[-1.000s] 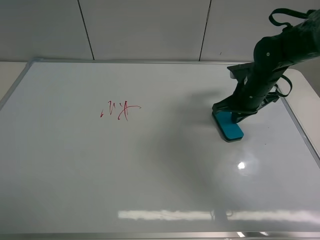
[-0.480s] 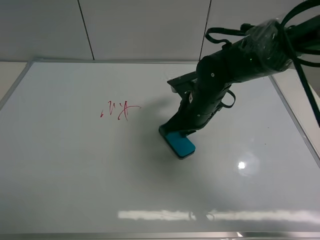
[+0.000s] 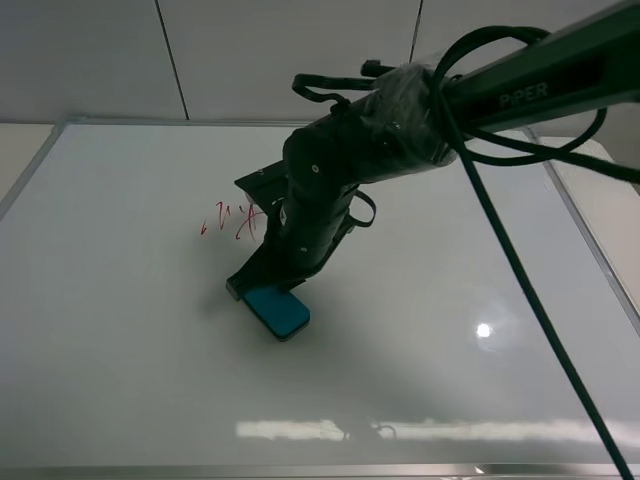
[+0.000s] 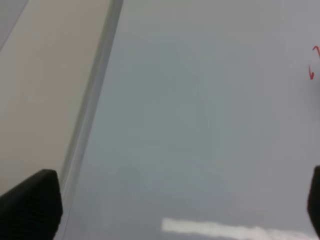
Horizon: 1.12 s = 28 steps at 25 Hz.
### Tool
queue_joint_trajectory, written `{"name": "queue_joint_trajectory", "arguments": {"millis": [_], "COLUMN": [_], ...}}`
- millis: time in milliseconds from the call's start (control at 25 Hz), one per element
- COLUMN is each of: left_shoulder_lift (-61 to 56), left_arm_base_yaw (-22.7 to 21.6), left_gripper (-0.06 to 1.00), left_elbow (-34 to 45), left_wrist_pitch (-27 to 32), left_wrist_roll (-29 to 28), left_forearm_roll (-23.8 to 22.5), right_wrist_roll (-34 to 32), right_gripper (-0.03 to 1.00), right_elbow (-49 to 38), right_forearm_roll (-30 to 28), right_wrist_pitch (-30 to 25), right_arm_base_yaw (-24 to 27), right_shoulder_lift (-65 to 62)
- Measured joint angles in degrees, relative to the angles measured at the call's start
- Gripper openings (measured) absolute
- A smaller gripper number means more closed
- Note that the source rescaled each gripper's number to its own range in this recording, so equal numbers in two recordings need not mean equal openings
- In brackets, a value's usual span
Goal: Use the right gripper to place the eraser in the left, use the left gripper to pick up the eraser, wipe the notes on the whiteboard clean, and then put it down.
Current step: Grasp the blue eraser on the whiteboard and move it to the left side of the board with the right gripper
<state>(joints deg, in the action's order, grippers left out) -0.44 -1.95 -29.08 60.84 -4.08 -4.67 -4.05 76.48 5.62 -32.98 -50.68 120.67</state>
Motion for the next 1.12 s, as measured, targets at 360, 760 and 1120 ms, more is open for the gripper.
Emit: {"name": "queue_joint_trajectory", "arguments": {"millis": [360,760,1120], "left_shoulder_lift": [0.00,0.00,0.00], "left_arm_base_yaw": [0.00,0.00,0.00], "left_gripper": [1.00,1.00,1.00], "left_elbow": [0.00,0.00,0.00], "left_wrist_pitch": [0.00,0.00,0.00], "left_wrist_roll": [0.00,0.00,0.00], "left_forearm_roll": [0.00,0.00,0.00], "right_wrist_roll": [-2.76,-6.07,-5.85], "right_gripper": [0.00,0.03,0.03], "right_elbow": [16.26,23.57,23.50], "right_forearm_roll": [6.27,24.33,27.49], "right_wrist_pitch": [-1.62,5.69,7.78], "right_arm_base_yaw": [-2.42,-5.44,-5.96], "right_shoulder_lift": [10.40,16.20,16.18]}}
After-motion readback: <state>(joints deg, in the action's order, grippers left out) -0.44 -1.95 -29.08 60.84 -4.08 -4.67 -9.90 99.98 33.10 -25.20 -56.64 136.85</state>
